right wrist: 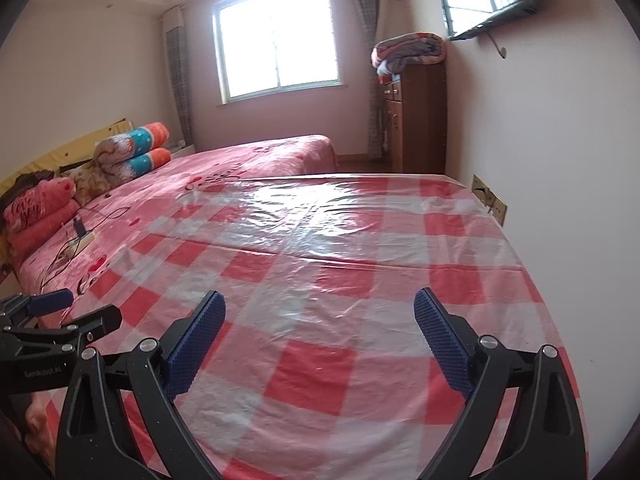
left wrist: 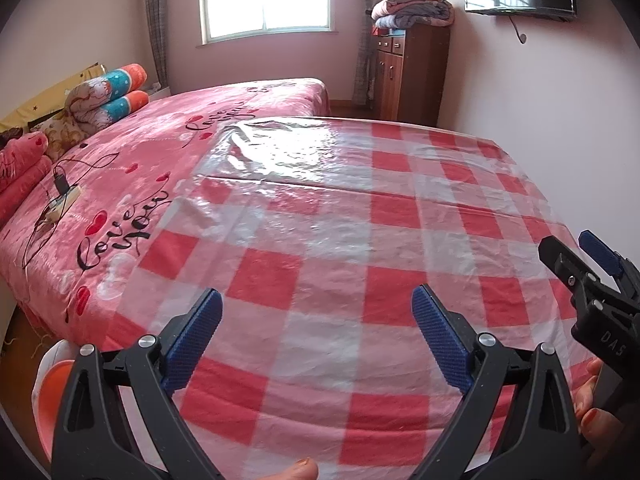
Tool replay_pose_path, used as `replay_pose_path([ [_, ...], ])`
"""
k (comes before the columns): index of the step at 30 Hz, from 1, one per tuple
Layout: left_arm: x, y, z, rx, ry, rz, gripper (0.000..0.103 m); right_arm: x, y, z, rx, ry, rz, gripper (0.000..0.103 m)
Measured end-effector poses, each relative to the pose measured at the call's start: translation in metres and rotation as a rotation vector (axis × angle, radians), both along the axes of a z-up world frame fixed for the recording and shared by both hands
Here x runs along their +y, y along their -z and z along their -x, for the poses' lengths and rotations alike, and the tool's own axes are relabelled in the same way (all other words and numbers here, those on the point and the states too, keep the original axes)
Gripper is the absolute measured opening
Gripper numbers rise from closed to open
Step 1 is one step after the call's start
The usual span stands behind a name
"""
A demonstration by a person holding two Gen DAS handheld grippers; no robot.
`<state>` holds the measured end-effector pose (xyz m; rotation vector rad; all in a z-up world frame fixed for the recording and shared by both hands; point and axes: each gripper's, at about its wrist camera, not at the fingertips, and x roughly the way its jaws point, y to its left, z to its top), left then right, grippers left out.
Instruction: Collect trash
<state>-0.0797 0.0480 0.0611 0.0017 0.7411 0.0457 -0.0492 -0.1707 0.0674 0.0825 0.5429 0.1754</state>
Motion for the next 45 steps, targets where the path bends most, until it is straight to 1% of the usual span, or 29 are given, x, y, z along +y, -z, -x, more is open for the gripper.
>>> replay_pose_path([
  [5, -0.018, 0.003, -0.007, -0.002, 0.013, -0.028, 0.096, -0.015, 0.003, -0.004, 0.003, 0.038, -0.002, 0.094],
  [14, -0.049, 0.007, -0.019, -0.006, 0.045, -0.052, 0.096, -0.04, 0.004, -0.004, -0.013, 0.1, -0.003, 0.094],
  [20, -0.064, 0.01, -0.024, -0.014, 0.046, -0.08, 0.096, -0.057, 0.004, -0.004, -0.027, 0.154, -0.009, 0.094],
  [29, -0.076, 0.014, -0.031, -0.017, 0.065, -0.078, 0.096, -0.069, 0.002, -0.002, -0.048, 0.186, 0.003, 0.094],
  [35, -0.081, 0.017, -0.031, -0.015, 0.074, -0.084, 0.096, -0.072, 0.001, -0.001, -0.053, 0.186, 0.012, 0.094],
  [45, -0.082, 0.018, -0.032, -0.016, 0.073, -0.084, 0.096, -0.071, 0.003, -0.004, -0.039, 0.187, 0.007, 0.094],
])
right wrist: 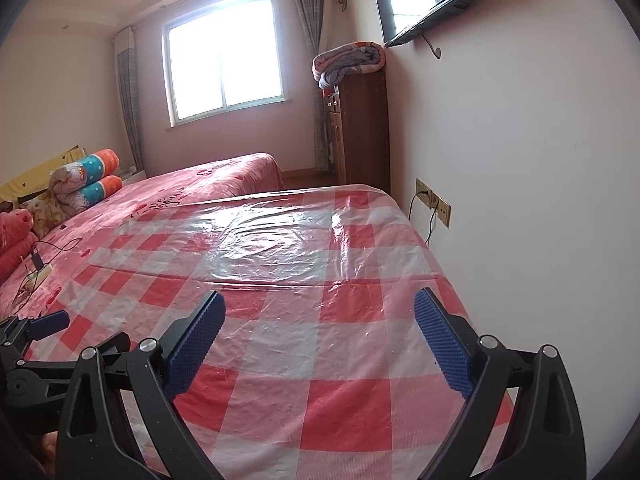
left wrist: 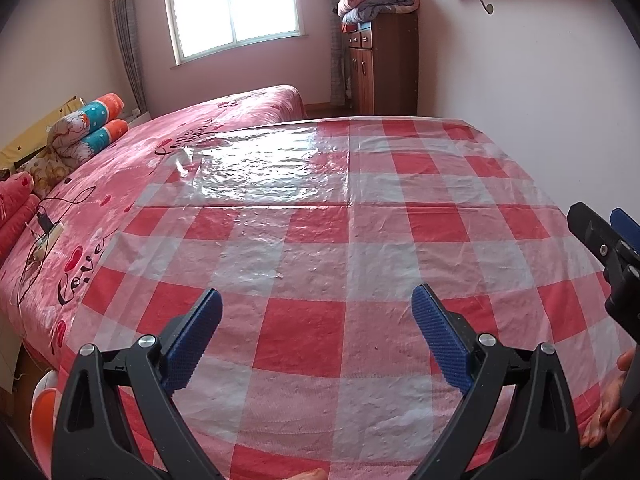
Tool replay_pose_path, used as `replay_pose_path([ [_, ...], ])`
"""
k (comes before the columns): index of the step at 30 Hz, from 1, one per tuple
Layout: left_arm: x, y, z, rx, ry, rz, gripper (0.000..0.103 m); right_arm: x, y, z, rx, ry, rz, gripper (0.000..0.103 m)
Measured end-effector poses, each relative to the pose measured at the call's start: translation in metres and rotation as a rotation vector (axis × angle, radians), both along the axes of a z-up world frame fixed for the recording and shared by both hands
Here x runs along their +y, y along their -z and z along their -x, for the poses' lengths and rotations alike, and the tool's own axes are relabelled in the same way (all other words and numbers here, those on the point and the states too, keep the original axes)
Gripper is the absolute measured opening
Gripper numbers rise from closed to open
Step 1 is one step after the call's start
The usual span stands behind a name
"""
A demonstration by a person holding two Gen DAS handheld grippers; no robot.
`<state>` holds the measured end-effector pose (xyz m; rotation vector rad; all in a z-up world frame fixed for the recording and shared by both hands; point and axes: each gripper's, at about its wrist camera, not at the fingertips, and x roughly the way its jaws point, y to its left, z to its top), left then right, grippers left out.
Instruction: Collect trash
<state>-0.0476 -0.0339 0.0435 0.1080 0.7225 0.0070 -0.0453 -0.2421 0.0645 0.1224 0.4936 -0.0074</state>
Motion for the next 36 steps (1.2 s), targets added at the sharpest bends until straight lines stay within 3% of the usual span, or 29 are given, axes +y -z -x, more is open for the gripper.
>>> replay_pose_path([
  [36, -0.007, 0.001, -0.011, -0.017, 0.008, 0.019, 0.099, 0.003, 0.001, -0.003, 0.011, 0.002, 0.004, 0.096],
])
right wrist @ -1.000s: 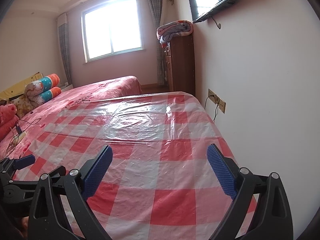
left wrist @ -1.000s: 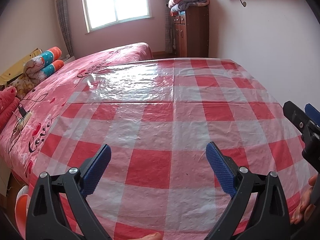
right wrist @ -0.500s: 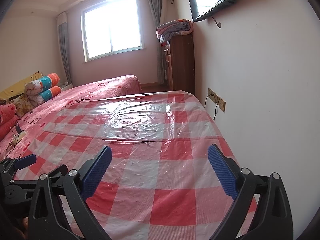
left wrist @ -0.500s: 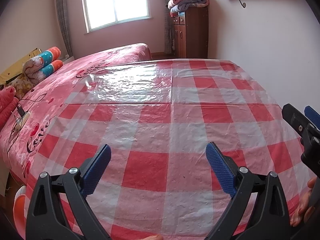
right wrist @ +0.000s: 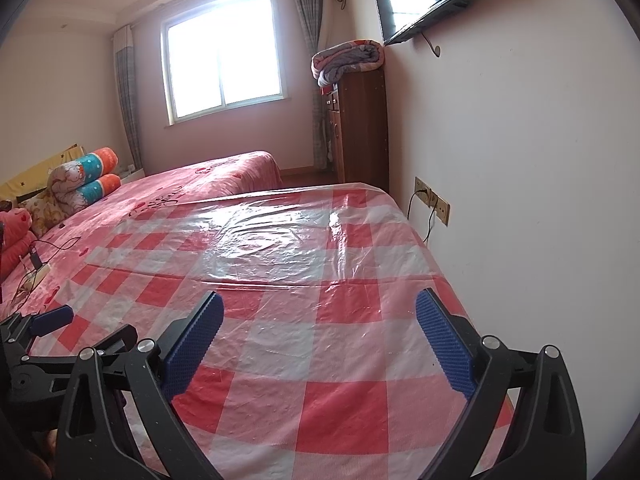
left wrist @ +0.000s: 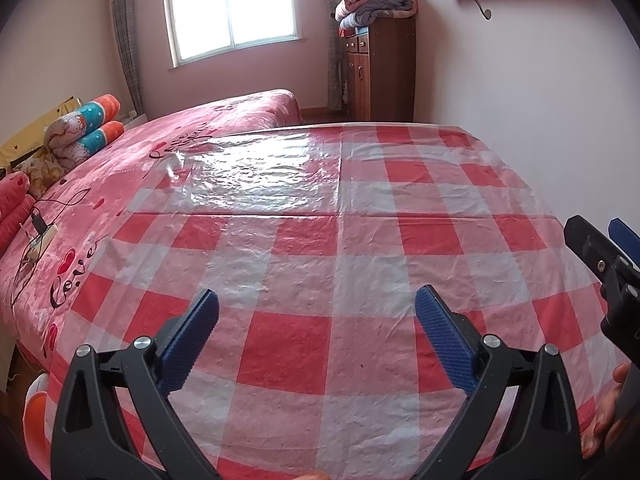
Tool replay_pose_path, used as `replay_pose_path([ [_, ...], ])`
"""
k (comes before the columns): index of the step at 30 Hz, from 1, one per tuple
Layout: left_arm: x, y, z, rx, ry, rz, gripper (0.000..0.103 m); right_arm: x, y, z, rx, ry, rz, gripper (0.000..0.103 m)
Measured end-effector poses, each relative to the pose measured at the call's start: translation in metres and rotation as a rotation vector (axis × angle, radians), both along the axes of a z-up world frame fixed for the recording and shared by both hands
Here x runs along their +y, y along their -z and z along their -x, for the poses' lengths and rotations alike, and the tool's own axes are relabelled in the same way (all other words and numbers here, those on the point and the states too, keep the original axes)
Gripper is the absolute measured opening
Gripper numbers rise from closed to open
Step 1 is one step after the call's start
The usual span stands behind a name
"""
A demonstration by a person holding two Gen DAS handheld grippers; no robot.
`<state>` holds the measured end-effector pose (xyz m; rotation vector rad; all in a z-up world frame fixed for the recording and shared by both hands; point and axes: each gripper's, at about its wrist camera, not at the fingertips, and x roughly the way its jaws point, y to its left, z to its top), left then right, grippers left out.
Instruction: Collect trash
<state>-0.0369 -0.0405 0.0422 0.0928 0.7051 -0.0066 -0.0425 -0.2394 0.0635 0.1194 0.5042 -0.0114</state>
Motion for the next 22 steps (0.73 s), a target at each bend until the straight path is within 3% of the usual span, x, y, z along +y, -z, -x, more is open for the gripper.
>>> replay_pose_path([
  [10, 0.001, 0.011, -0.014, 0.032, -0.022, 0.005, 0.099, -0.001, 0.006, -0.011, 0.063, -0.01, -0.021, 0.096],
  [18, -0.002, 0.033, -0.043, 0.173, -0.056, -0.018, 0.099, 0.002, 0.022, -0.036, 0.207, -0.008, -0.04, 0.096],
  [22, -0.003, 0.035, -0.048, 0.185, -0.058, -0.014, 0.099, 0.011, 0.031, -0.048, 0.292, -0.013, -0.003, 0.096],
])
